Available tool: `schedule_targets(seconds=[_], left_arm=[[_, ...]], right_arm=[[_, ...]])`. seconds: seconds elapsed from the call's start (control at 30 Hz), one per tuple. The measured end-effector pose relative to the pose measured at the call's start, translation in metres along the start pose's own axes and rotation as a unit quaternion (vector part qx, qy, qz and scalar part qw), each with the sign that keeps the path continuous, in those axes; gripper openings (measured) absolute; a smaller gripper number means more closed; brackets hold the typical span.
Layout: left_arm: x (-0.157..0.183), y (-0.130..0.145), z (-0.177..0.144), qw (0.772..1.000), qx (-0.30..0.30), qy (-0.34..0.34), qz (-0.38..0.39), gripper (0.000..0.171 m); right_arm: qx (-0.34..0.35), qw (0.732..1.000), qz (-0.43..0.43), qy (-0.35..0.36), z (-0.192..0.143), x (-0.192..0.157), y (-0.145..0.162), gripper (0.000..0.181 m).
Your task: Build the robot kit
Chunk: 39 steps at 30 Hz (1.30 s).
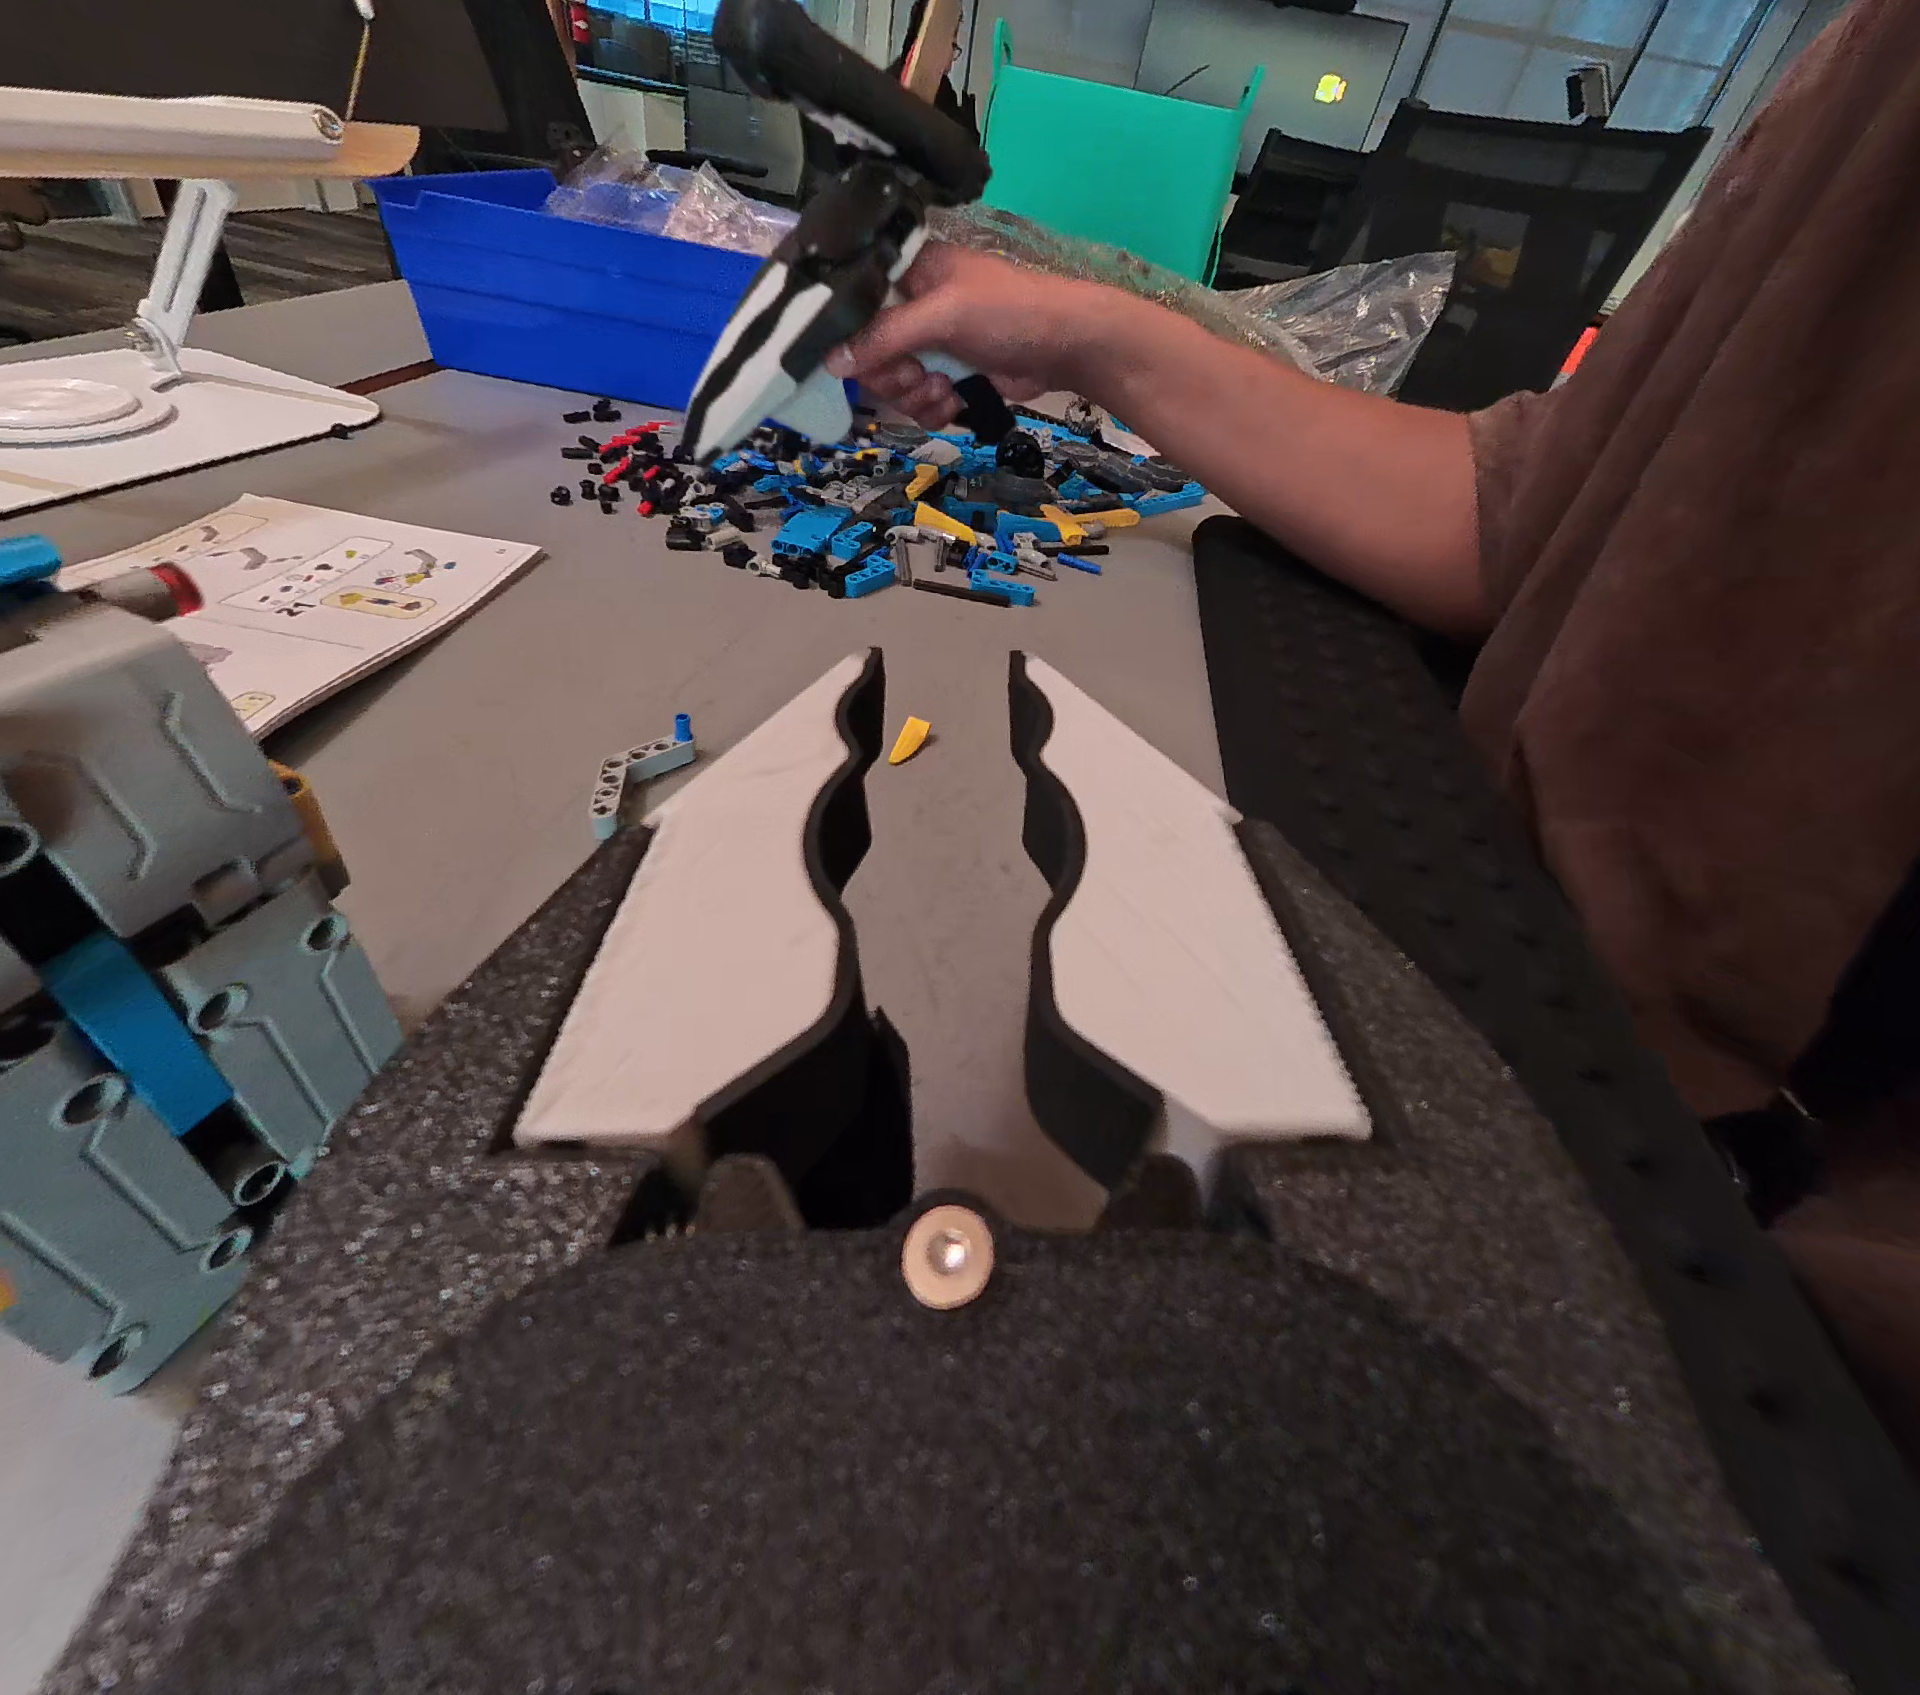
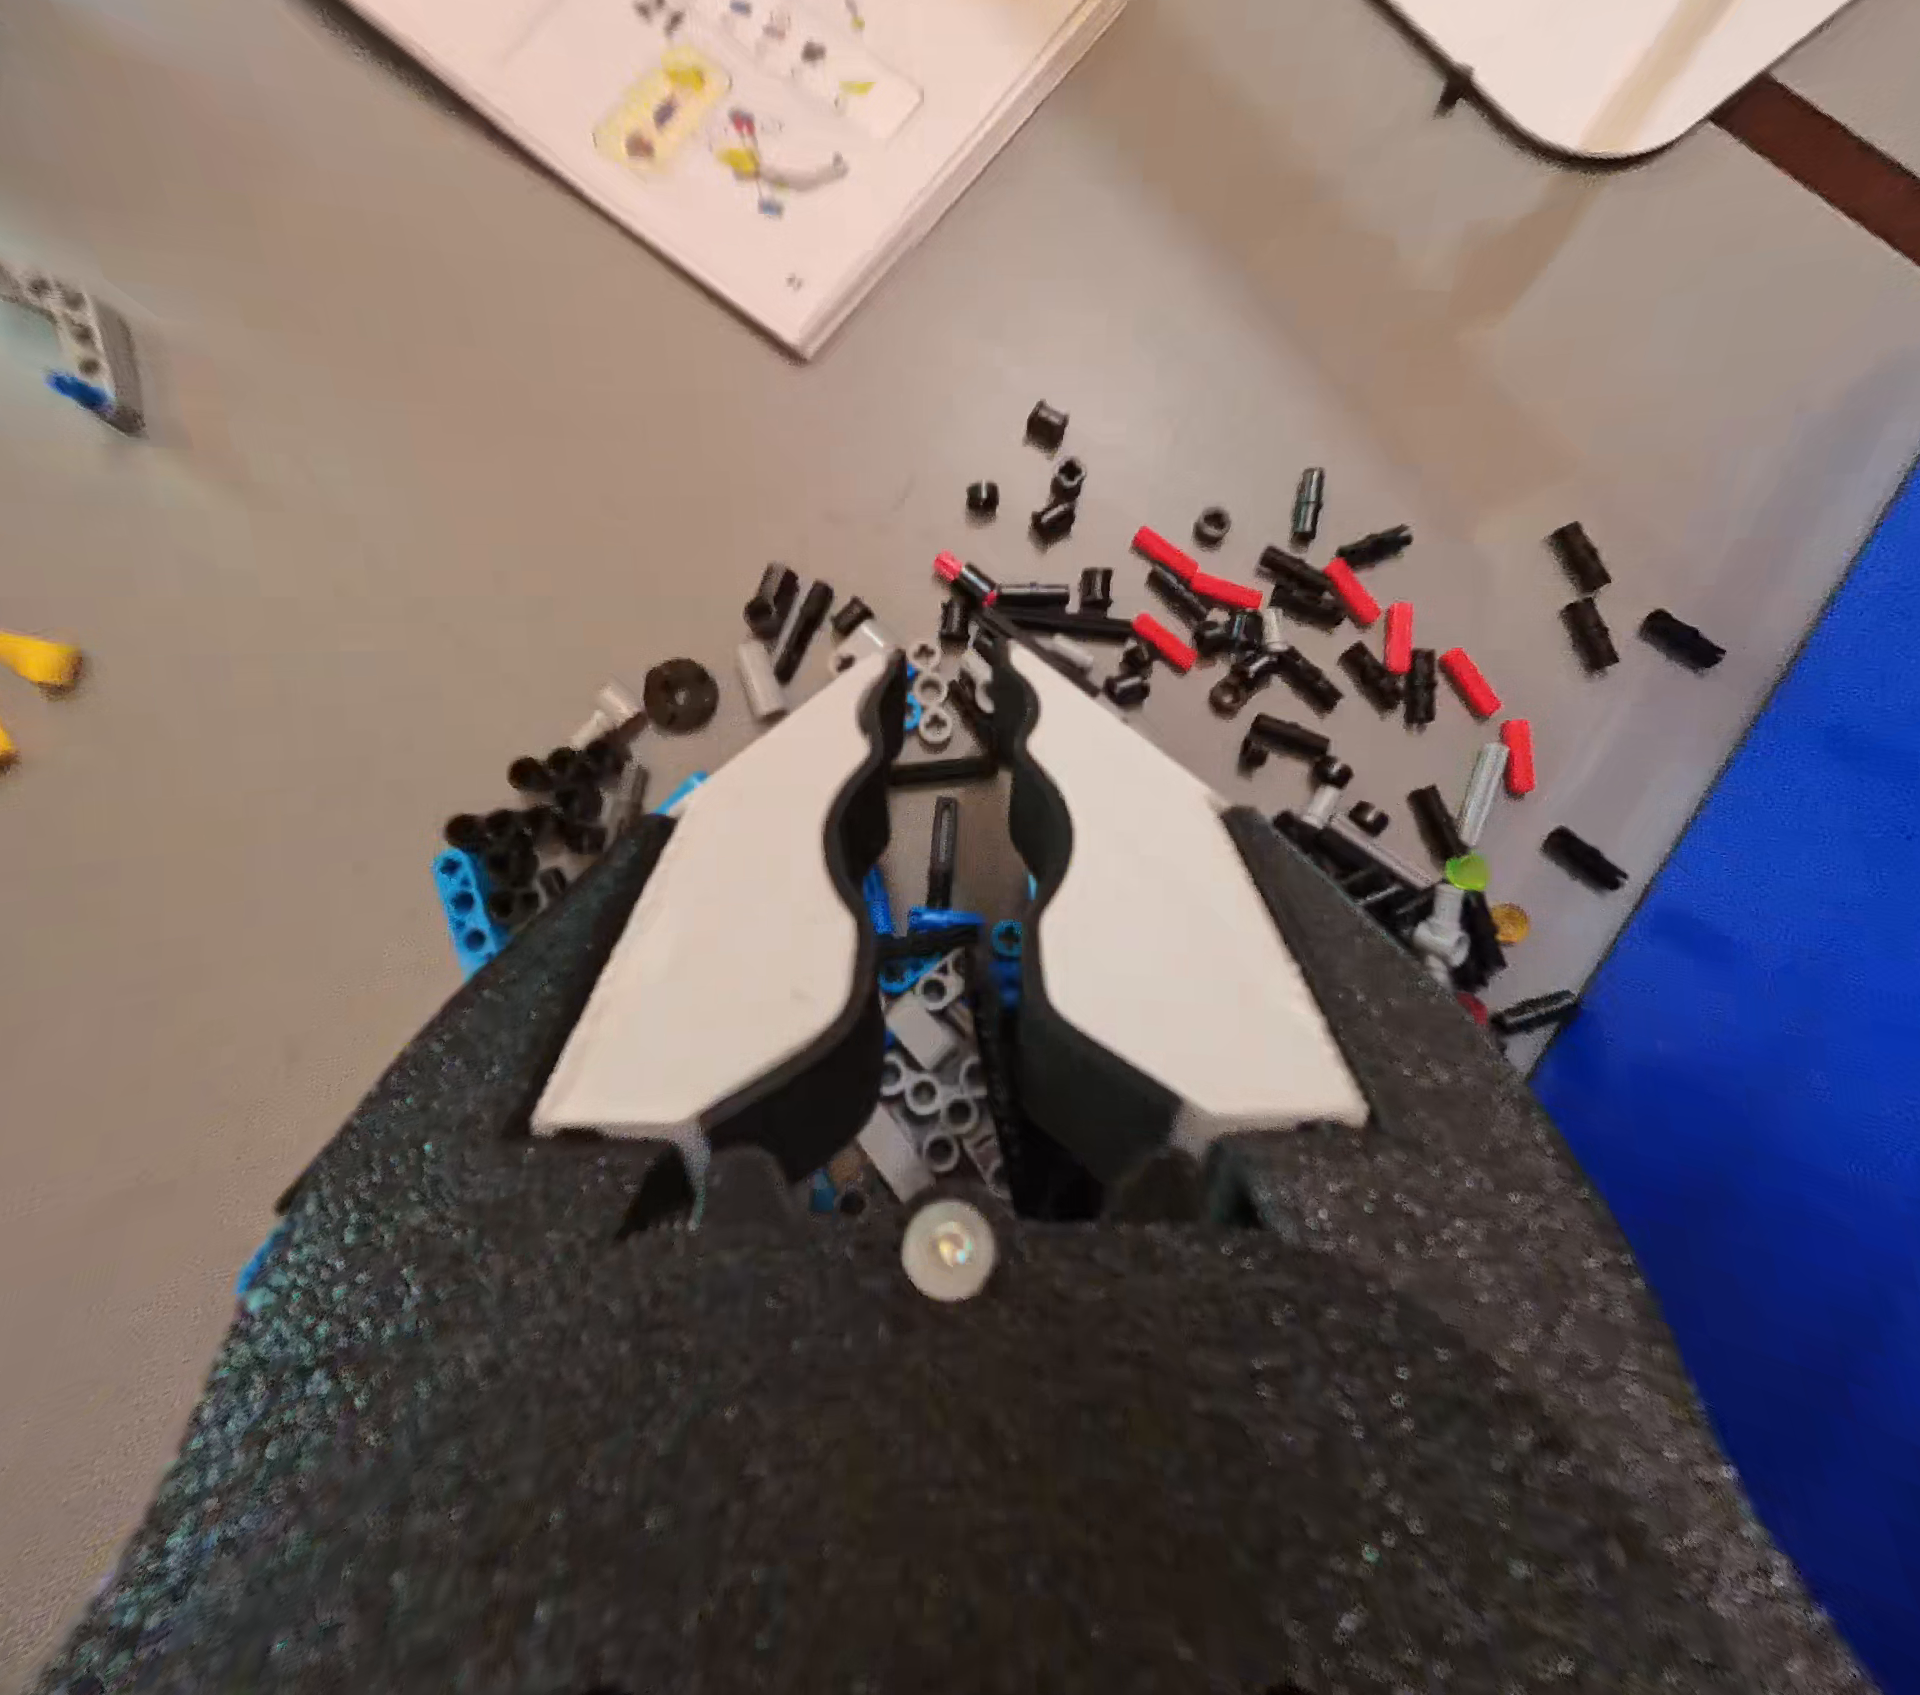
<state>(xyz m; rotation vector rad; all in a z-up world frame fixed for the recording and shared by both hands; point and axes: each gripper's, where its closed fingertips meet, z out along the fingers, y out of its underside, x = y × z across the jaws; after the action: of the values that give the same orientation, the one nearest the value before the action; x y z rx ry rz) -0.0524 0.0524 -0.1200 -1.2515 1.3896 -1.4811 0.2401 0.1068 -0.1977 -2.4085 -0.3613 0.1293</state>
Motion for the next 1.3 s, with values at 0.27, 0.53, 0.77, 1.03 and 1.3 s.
schedule_targets(seconds=[0.27, 0.53, 0.77, 1.03, 1.3], left_arm=[[-0.005, -0.001, 0.0, 0.999, 0.004, 0.01, -0.044, 0.024], [-0.004, -0.001, 0.0, 0.999, 0.007, 0.013, -0.045, 0.024], [-0.002, -0.001, 0.0, 0.999, 0.006, 0.012, -0.037, 0.024], [0.0, -0.001, 0.0, 1.0, 0.005, 0.01, -0.024, 0.024], [0.002, 0.0, 0.0, 1.0, 0.003, 0.01, -0.016, 0.024]], right_arm=[[-0.019, 0.999, -0.027, -0.033, 0.016, -0.016, 0.01, 0.009], [-0.023, 0.998, -0.03, -0.057, 0.022, -0.026, 0.006, 0.011], [-0.029, 0.998, -0.024, -0.046, 0.014, -0.024, 0.009, 0.01], [-0.047, 0.998, -0.021, -0.027, 0.021, -0.02, 0.015, 0.004], [-0.21, 0.971, -0.093, 0.071, -0.028, -0.013, 0.033, 0.004]])
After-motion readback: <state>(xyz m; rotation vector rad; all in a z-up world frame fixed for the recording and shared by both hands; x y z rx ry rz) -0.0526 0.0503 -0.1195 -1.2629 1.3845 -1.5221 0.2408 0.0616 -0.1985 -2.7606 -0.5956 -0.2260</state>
